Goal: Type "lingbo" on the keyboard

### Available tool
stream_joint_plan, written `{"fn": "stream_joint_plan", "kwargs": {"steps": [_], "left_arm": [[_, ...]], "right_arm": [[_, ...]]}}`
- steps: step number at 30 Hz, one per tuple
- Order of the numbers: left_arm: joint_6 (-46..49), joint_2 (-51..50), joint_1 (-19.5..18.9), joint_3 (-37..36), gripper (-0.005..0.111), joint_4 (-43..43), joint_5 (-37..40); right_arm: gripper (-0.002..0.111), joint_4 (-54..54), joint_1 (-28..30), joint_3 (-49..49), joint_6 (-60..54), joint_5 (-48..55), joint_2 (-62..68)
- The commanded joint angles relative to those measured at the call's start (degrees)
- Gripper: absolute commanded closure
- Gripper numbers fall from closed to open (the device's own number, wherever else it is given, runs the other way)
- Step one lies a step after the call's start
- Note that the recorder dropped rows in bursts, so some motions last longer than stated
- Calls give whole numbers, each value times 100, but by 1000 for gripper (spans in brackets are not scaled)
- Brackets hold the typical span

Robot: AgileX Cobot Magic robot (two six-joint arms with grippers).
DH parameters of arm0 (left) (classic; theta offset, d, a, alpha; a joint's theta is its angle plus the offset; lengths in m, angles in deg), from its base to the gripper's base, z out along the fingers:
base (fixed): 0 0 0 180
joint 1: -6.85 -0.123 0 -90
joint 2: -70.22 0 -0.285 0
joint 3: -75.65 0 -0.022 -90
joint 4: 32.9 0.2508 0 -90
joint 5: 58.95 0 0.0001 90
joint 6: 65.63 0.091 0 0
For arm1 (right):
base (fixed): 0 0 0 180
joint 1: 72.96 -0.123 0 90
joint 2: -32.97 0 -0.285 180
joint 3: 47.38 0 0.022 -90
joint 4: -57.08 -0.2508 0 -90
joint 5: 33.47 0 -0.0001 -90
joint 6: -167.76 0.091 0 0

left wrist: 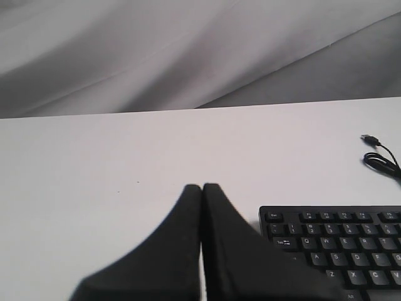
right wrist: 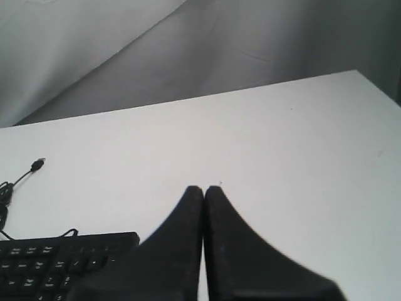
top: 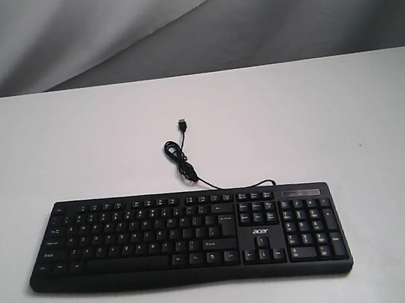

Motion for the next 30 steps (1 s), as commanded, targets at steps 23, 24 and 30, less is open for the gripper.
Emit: {"fn": "stream_joint_plan", "kwargs": {"steps": [23,24,30], "left_arm": [[-12,21,-6,-28,106,-21,-41],[-12,21,-6,-28,106,-21,-41],[-12,21,-6,-28,106,-21,-41]], "right_arm": [[108,862,393,-22,413,1592,-1423],[108,862,393,-22,413,1592,-1423],[108,862,394,-22,413,1582,-1423]]}}
